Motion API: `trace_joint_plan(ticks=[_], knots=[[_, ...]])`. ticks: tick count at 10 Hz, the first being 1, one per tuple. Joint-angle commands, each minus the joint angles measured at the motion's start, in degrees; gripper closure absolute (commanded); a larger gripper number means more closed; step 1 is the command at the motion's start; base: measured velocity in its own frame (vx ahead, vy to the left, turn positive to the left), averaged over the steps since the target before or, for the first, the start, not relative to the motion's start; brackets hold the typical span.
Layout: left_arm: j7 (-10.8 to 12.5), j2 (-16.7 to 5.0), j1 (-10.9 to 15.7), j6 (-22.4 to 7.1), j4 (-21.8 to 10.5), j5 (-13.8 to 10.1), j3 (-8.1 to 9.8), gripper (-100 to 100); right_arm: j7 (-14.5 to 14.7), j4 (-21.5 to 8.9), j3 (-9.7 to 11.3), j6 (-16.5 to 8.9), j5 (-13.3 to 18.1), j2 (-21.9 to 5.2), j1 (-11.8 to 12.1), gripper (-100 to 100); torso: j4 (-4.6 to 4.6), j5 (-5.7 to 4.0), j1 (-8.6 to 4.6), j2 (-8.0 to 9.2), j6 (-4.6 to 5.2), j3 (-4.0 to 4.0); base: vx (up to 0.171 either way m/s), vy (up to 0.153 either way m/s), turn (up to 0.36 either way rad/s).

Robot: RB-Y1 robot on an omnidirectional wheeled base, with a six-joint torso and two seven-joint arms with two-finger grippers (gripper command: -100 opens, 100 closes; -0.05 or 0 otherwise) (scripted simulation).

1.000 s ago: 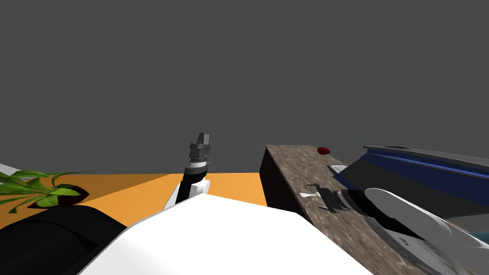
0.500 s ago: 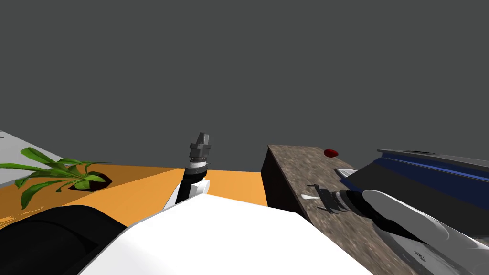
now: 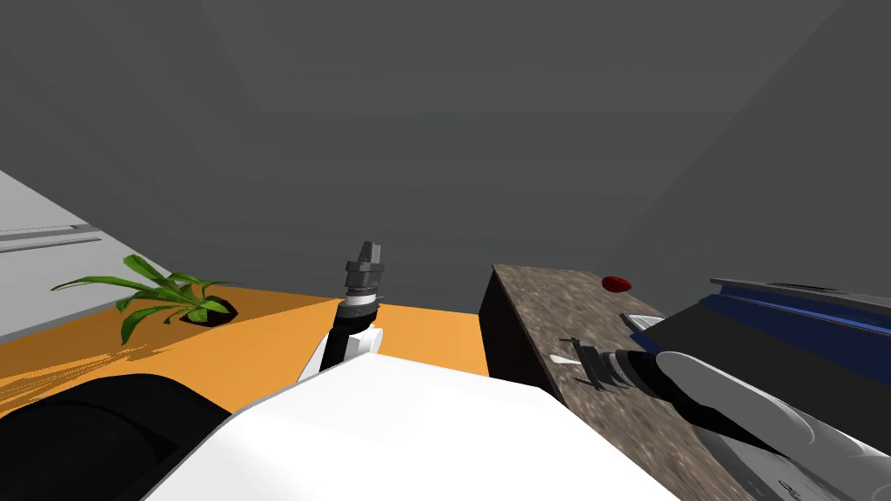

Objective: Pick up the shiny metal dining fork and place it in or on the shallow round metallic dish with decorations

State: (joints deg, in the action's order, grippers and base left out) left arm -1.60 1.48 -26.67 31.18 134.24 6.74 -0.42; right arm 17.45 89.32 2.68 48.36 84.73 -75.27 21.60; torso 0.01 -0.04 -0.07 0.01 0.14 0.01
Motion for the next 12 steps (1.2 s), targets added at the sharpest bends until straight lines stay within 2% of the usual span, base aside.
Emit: trace_joint_plan(ticks=[1, 2, 6, 7, 8, 12], knots=[[0.0, 0.0, 0.0, 0.0, 0.0, 0.0, 0.00, 0, 0.0, 0.0, 0.0, 0.0, 0.0, 0.0, 0.0, -100, 0.00, 0.00, 0.00, 0.00, 0.00, 0.00, -0.021, -0.019, 0.028], [0.0, 0.0, 0.0, 0.0, 0.0, 0.0, 0.00, 0, -0.2, 0.0, 0.1, -0.3, 0.0, -0.1, 0.0, 100, -0.01, 0.00, 0.04, -0.07, 0.03, -0.03, 0.000, 0.000, 0.000], [0.0, 0.0, 0.0, 0.0, 0.0, 0.0, 0.00, 0, -0.1, 0.1, 0.0, -0.3, 0.0, -0.1, 0.0, 100, -0.09, -0.07, 0.05, -0.25, 0.02, -0.16, 0.000, 0.000, 0.000], [0.0, 0.0, 0.0, 0.0, 0.0, 0.0, 0.00, 0, -0.1, 0.1, 0.0, -0.3, 0.0, -0.1, 0.0, 0, -0.10, -0.08, 0.04, -0.27, 0.02, -0.18, 0.000, 0.000, 0.000], [0.0, 0.0, 0.0, 0.0, 0.0, 0.0, 0.00, 0, 1.0, -0.3, -1.3, 1.7, 0.4, 0.7, -0.3, 100, -0.11, -0.09, 0.03, -0.28, 0.02, -0.19, 0.038, 0.026, -0.180], [0.0, 0.0, 0.0, 0.0, 0.0, 0.0, 0.00, 0, 4.3, -1.4, -5.1, 7.3, 1.8, 3.0, -1.3, 100, -0.18, -0.09, 0.10, -0.50, 0.06, -0.33, 0.060, 0.039, -0.133]])
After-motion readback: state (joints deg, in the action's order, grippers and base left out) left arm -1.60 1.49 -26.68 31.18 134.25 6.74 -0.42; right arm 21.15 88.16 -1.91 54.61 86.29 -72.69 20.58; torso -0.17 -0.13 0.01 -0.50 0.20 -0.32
